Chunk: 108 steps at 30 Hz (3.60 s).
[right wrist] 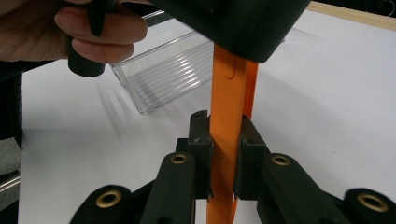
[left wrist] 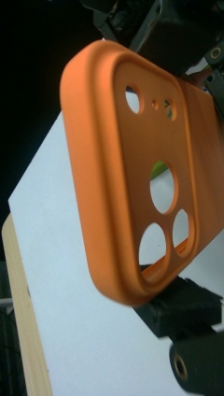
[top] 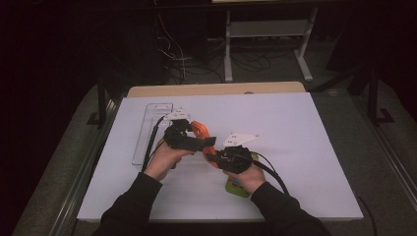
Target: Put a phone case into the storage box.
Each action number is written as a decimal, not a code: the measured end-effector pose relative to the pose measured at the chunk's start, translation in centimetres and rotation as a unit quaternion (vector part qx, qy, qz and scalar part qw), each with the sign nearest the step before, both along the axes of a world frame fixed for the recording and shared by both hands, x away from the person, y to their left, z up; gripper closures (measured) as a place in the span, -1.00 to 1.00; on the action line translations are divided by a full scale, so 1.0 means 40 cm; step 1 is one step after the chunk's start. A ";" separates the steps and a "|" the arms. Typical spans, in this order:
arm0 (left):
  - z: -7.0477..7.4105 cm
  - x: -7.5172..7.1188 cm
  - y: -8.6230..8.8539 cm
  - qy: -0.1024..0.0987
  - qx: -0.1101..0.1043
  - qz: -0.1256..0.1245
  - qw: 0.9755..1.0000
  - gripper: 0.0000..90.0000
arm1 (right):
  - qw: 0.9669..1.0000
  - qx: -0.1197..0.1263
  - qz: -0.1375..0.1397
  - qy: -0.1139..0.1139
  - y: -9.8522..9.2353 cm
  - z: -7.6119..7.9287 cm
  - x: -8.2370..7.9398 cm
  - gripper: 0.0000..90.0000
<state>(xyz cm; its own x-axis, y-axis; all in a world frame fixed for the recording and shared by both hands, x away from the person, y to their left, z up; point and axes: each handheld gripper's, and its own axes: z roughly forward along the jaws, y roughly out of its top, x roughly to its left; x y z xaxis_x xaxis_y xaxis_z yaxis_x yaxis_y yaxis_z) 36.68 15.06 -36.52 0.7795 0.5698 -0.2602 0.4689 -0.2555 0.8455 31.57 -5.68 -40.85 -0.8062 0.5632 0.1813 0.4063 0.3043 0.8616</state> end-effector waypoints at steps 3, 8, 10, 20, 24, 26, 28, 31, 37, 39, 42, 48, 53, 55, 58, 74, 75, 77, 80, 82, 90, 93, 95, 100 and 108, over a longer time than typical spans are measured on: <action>0.000 -0.004 -0.003 0.001 -0.008 0.003 1.000 -0.75 | 1.000 -0.001 0.000 0.001 0.001 0.000 -0.001 0.74; 0.000 -0.002 -0.002 -0.002 -0.008 -0.002 1.000 -0.72 | 1.000 -0.005 0.001 0.000 0.000 0.000 0.000 0.74; 0.000 -0.002 -0.002 -0.003 -0.007 -0.002 1.000 -0.71 | 1.000 -0.007 0.001 -0.002 0.000 0.000 0.001 0.73; 0.016 0.016 0.012 -0.009 0.011 0.009 1.000 -0.71 | 0.999 -0.044 -0.020 0.011 -0.058 0.009 0.006 -0.21; 0.036 0.041 0.025 -0.012 0.022 0.021 0.999 -0.71 | 0.997 -0.065 -0.034 0.013 -0.103 0.005 0.009 -0.43; 0.047 0.054 0.033 -0.011 0.030 0.027 0.999 -0.71 | 0.997 -0.065 -0.037 0.022 -0.122 0.001 0.010 -0.58; 0.058 0.066 0.043 -0.014 0.041 0.035 0.998 -0.71 | 0.996 -0.078 -0.048 0.014 -0.143 -0.007 0.006 -0.71; 0.075 0.086 0.062 -0.014 0.045 0.048 0.998 -0.70 | 0.995 -0.089 -0.053 0.001 -0.171 -0.012 -0.001 -0.73; 0.121 0.118 0.093 -0.031 0.063 0.072 0.995 -0.70 | 0.994 -0.093 -0.062 0.007 -0.223 -0.018 -0.012 -1.00; 0.139 0.127 0.102 -0.034 0.068 0.081 0.994 -0.70 | 0.993 -0.095 -0.070 0.005 -0.236 -0.023 -0.019 -1.00; 0.162 0.139 0.116 -0.039 0.079 0.094 0.992 -0.70 | 0.993 -0.097 -0.070 0.008 -0.255 -0.030 -0.029 -1.00; 0.192 0.164 0.151 -0.044 0.108 0.125 0.985 -0.70 | 0.992 -0.099 -0.079 0.013 -0.293 -0.044 -0.049 -1.00; 0.205 0.190 0.172 -0.043 0.126 0.149 0.980 -0.70 | 0.991 -0.103 -0.088 0.015 -0.325 -0.058 -0.067 -1.00; 0.209 0.204 0.183 -0.039 0.135 0.162 0.977 -0.70 | 0.990 -0.103 -0.091 0.019 -0.336 -0.065 -0.075 -1.00; 0.211 0.222 0.194 -0.035 0.145 0.178 0.973 -0.70 | 0.990 -0.099 -0.099 0.024 -0.346 -0.067 -0.085 -1.00; 0.163 0.310 0.236 -0.002 0.202 0.275 0.940 -0.69 | 0.990 -0.100 -0.102 0.018 -0.359 -0.067 -0.094 -1.00; 0.157 0.317 0.236 0.003 0.200 0.280 0.939 -0.69 | 0.990 -0.100 -0.102 0.018 -0.359 -0.066 -0.093 -1.00; 0.147 0.327 0.233 0.008 0.207 0.287 0.935 -0.69 | 0.990 -0.100 -0.101 0.019 -0.358 -0.067 -0.092 -1.00; 0.131 0.344 0.231 0.019 0.215 0.299 0.929 -0.69 | 0.990 -0.100 -0.101 0.021 -0.357 -0.068 -0.092 -1.00; 0.121 0.354 0.230 0.024 0.216 0.308 0.926 -0.70 | 0.990 -0.099 -0.100 0.023 -0.356 -0.068 -0.092 -1.00; 0.077 0.391 0.230 0.050 0.232 0.329 0.914 -0.70 | 0.990 -0.099 -0.101 0.020 -0.358 -0.068 -0.091 -1.00; 0.066 0.397 0.222 0.050 0.242 0.330 0.911 -0.70 | 0.990 -0.098 -0.101 0.020 -0.358 -0.068 -0.091 -1.00; 0.057 0.402 0.217 0.052 0.245 0.333 0.909 -0.70 | 0.990 -0.096 -0.102 0.023 -0.357 -0.069 -0.092 -1.00; 0.040 0.410 0.208 0.055 0.258 0.331 0.906 -0.70 | 0.990 -0.096 -0.101 0.023 -0.357 -0.069 -0.091 -1.00; 0.030 0.418 0.201 0.048 0.260 0.342 0.902 -0.71 | 0.990 -0.096 -0.099 0.020 -0.356 -0.069 -0.090 -1.00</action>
